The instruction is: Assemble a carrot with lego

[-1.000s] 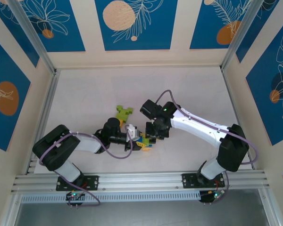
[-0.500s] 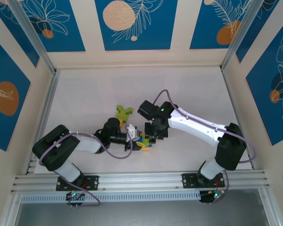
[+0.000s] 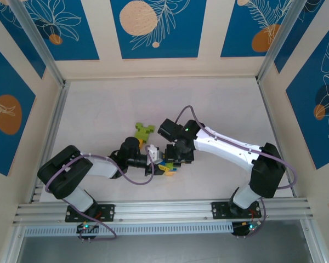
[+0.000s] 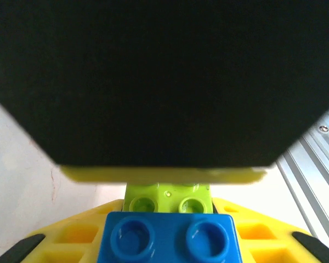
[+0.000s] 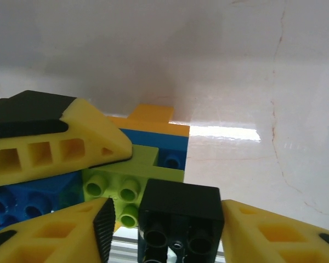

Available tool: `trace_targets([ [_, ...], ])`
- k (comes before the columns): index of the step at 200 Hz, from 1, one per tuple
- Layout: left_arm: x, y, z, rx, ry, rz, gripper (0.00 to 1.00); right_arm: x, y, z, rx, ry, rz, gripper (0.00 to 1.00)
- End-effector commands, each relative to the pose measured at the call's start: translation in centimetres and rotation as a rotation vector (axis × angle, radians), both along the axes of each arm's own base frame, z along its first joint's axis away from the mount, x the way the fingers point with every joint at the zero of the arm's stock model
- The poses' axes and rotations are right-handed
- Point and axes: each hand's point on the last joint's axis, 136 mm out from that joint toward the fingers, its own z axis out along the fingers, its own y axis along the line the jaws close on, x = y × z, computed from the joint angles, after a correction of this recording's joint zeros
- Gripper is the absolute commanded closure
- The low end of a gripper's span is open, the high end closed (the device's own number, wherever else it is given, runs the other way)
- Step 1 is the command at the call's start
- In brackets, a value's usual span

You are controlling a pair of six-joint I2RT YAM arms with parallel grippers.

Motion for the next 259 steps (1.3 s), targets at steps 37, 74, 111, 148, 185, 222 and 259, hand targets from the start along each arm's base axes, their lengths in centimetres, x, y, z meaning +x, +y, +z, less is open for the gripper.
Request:
trace_targets([
  [37,0.1,0.5,-1.3,0.049,0.013,0.020,0.53,0.7,-1.1,3.6,0.040,-0.140,-0.006,0.32],
  [74,0.0,0.4,-1.1,0.043,0.010,0.018,0.02,0.7,-3.1,4.7,0.018,-0.192,-0.045,0.30],
  [111,-0.1,0.5,-0.6,0.027,0.005,0.024,0.01,-1.0,-4.3,3.8,0.003,-0.166,-0.060,0.31],
  [148,-0.8,-0.4,-0.3,-0.006,0.070,-0.051,0.06,-2.6,-6.4,3.5,-0.011,-0.173,-0.097,0.33],
  [185,-1.7,-0.5,-0.1,-0.023,0.121,-0.103,0.46,-3.5,-9.2,4.2,-0.015,-0.223,-0.145,0.36],
  [222,-2.1,-0.3,-0.3,-0.032,0.155,-0.100,0.57,-4.2,-12.3,5.8,-0.061,-0.257,-0.165,0.38],
  [259,-1.8,-0.6,-0.3,-0.024,0.181,-0.087,0.64,-4.6,-13.8,6.3,-0.054,-0.278,-0.188,0.40],
])
